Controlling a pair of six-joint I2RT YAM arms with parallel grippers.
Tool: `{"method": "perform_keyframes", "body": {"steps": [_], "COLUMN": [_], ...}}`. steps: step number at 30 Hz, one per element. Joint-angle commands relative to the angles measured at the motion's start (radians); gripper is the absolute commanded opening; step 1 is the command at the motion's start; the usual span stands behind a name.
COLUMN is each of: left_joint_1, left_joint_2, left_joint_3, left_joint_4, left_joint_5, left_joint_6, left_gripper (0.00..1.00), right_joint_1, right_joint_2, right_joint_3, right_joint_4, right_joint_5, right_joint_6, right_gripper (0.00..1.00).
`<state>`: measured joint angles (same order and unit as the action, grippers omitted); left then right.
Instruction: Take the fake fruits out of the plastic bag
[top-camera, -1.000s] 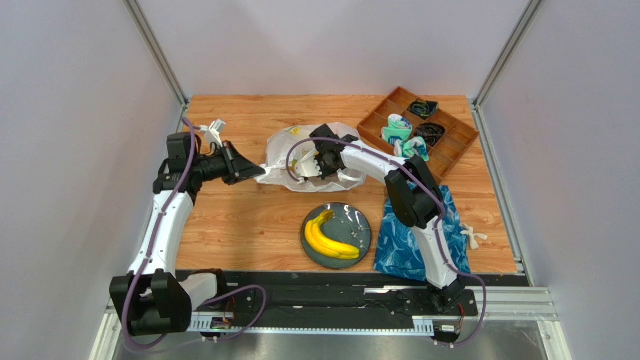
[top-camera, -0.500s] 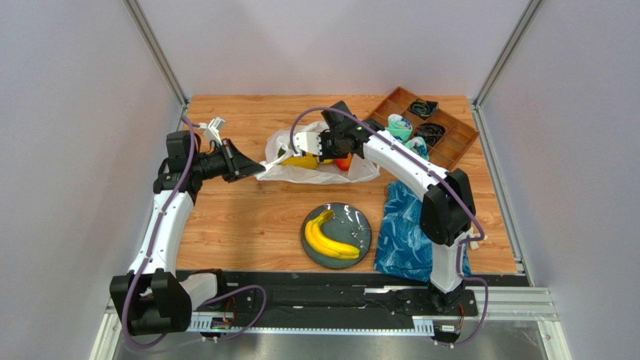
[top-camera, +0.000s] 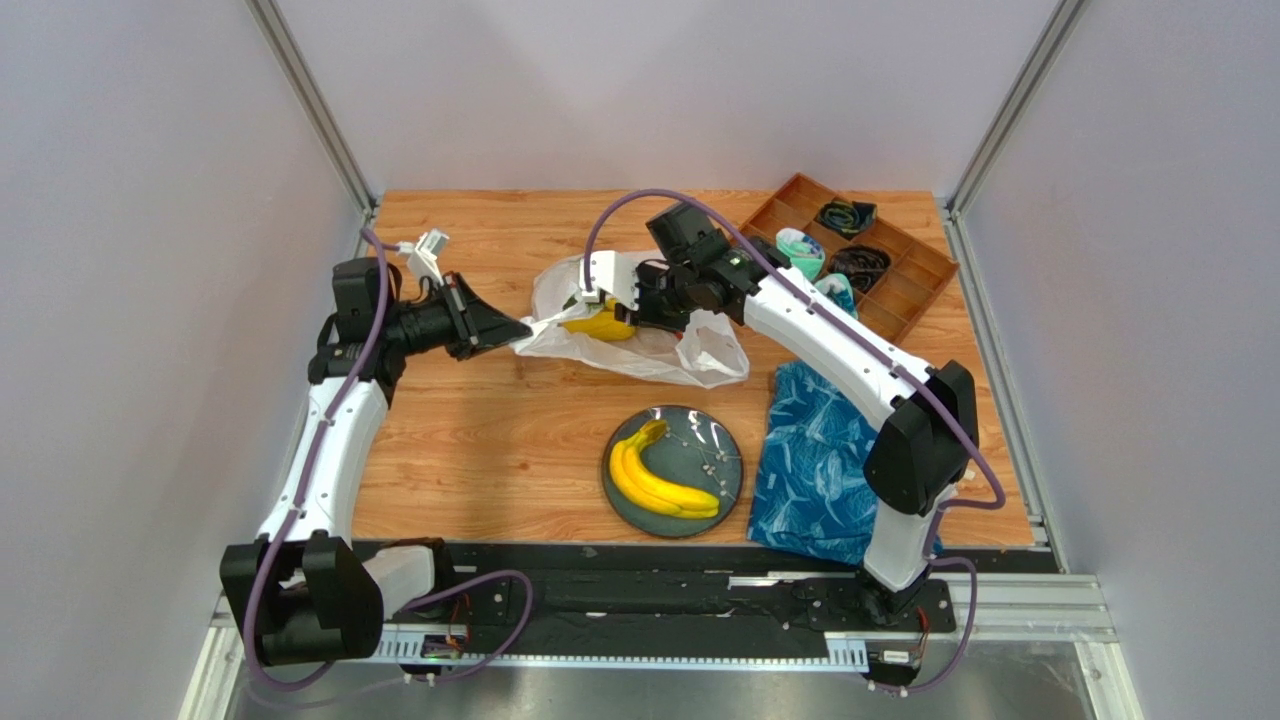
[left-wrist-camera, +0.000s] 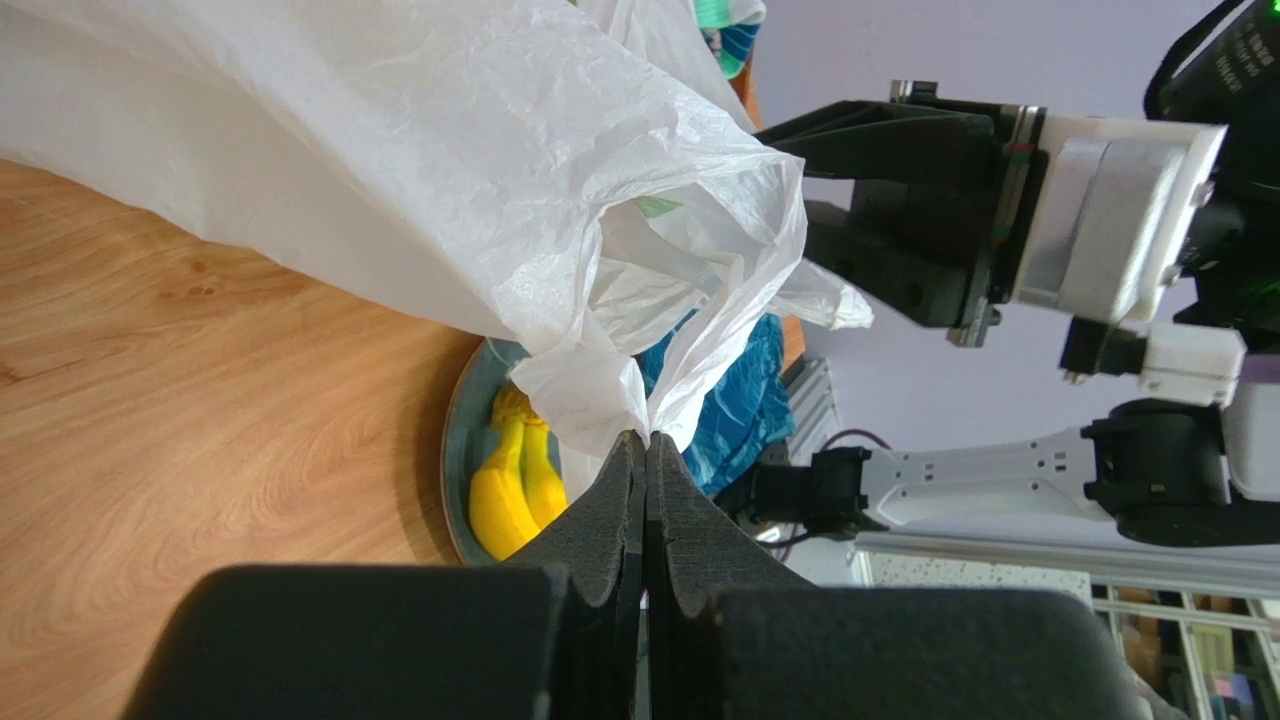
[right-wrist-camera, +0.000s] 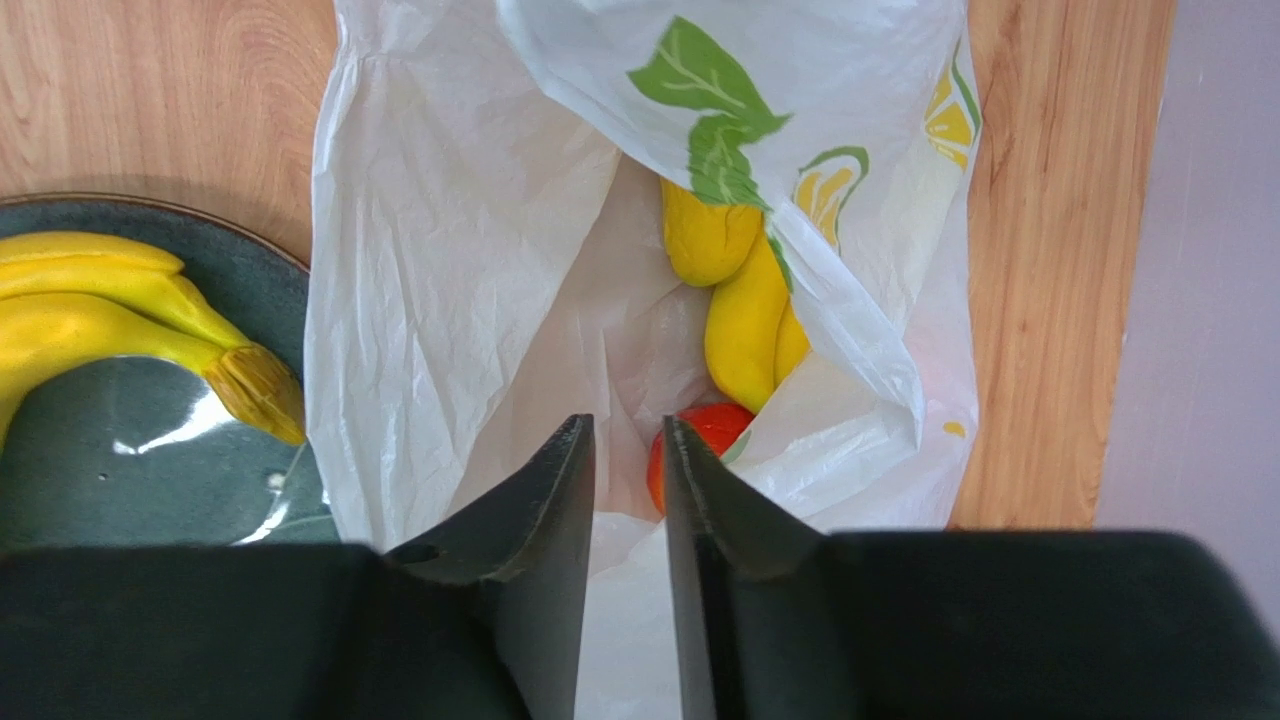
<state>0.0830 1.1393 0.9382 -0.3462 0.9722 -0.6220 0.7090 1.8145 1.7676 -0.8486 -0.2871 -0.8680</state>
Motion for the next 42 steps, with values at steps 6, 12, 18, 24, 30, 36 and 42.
{"method": "perform_keyframes", "body": {"steps": [6, 12, 18, 24, 30, 36, 42], "left_joint_1": [0.003, 0.001, 0.003, 0.001, 0.003, 0.001, 0.001], "left_joint_2": [0.053, 0.053, 0.095, 0.145, 0.166, 0.174, 0.214], "left_joint_3": [0.122, 0.120, 0.157, 0.214, 0.249, 0.235, 0.257], "left_joint_4": [0.076, 0.194, 0.205, 0.153, 0.069, 0.030, 0.114], "left_joint_5": [0.123, 0.241, 0.324, 0.388, 0.390, 0.338, 0.274], "left_joint_6": [-0.059, -0.128, -0.091, -0.033, 0.050, 0.096, 0.048], "left_gripper": [0.00, 0.00, 0.00, 0.00, 0.00, 0.00, 0.00], "right_joint_1": [0.010, -0.009, -0.069, -0.123, -0.158, -0.160, -0.160], "right_joint_2": [0.158, 0.292, 0.405, 0.554, 0.637, 0.560, 0.325], "right_joint_3": [0.096, 0.170, 0.220, 0.288, 0.348, 0.296, 0.256], "right_joint_4": [0.022, 0.005, 0.033, 0.048, 0.126, 0.330, 0.125], "right_joint_5": [0.075, 0.118, 0.154, 0.223, 0.229, 0.099, -0.119], "right_joint_6": [-0.319, -0.456, -0.554, -0.695, -0.835, -0.751, -0.571], "right_gripper": [0.31, 0.27, 0.50, 0.63, 0.47, 0.12, 0.08]}}
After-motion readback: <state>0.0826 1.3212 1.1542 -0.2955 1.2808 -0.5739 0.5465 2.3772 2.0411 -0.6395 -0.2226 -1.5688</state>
